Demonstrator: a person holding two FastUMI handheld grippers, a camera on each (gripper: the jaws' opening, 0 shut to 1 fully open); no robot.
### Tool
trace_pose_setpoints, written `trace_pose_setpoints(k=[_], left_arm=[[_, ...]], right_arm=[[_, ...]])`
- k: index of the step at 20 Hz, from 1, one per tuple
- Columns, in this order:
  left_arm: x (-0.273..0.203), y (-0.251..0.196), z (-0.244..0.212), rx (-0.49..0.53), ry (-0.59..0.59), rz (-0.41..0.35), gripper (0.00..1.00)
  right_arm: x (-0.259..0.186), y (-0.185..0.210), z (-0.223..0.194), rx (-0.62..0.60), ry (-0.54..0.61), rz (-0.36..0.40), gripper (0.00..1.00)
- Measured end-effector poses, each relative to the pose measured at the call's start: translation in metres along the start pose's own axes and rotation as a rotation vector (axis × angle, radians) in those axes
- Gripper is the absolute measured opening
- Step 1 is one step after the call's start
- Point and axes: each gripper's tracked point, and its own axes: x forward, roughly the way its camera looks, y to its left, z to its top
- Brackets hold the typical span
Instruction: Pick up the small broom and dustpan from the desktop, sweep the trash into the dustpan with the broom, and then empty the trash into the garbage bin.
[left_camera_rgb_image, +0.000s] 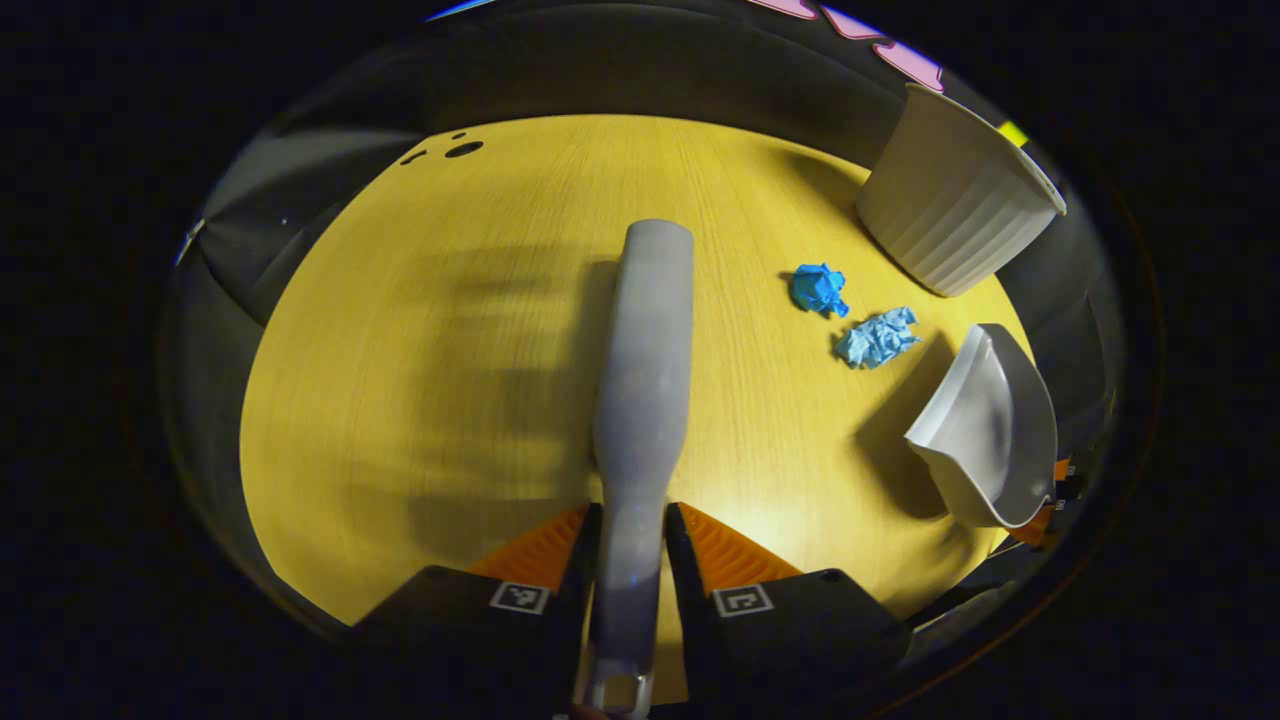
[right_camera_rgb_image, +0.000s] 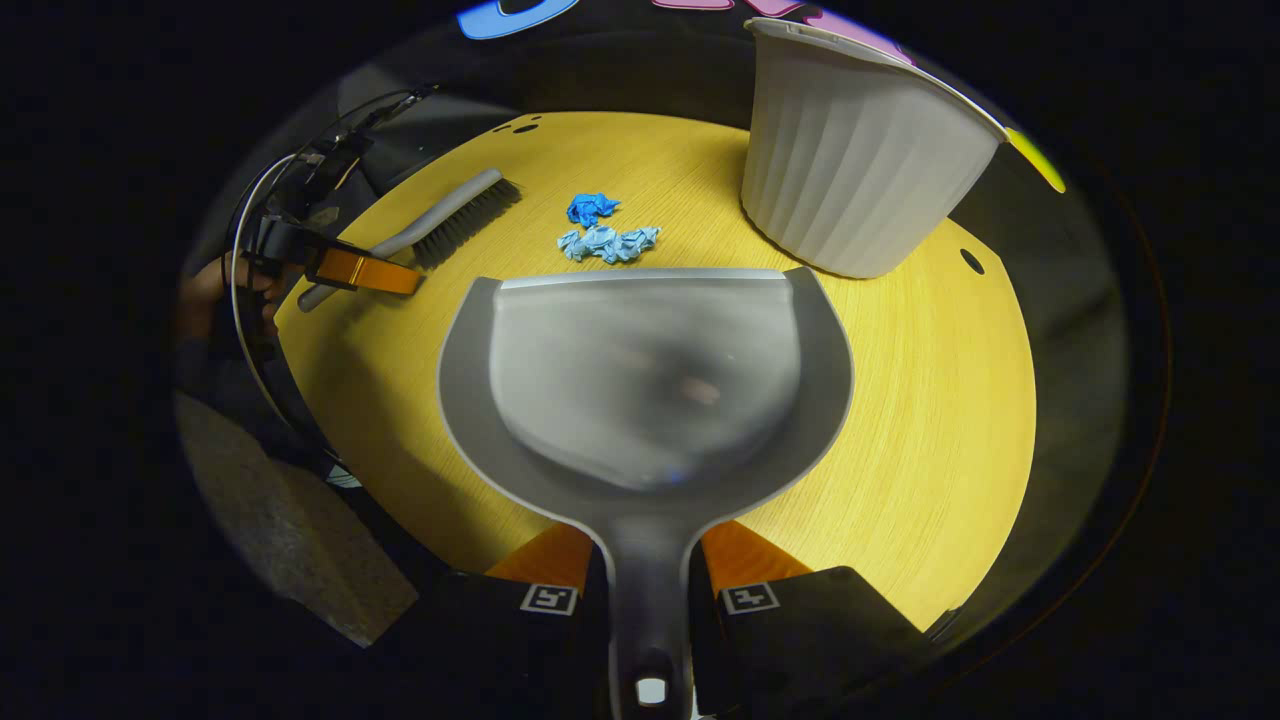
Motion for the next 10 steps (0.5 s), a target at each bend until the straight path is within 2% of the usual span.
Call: trace_pose_setpoints(k=[3,4,5,6,10], left_arm=[[-0.001,-0.002,0.001,0.063,0.018,-0.003,0.29],[-0.001,-0.001,0.005,0.079,0.011,0.001,0.31],[-0.002,0.000,0.011,0.094,0.001,0.008,0.28],[-0.003,-0.001,0.015,0.108,-0.009,0.014,0.30],[-0.003,-0.012,0.053,0.161,-0.082,0.006,0.29]], right_arm=[[0.004,-0.002,-0.002,0.001,0.024,0.014,0.37],[0.005,-0.004,-0.004,0.002,0.038,0.012,0.37],[0.005,-0.006,-0.007,-0.002,0.053,0.008,0.37],[0.005,-0.009,-0.008,-0.010,0.069,0.001,0.37],[-0.004,-0.014,-0.008,-0.066,0.102,-0.003,0.37]])
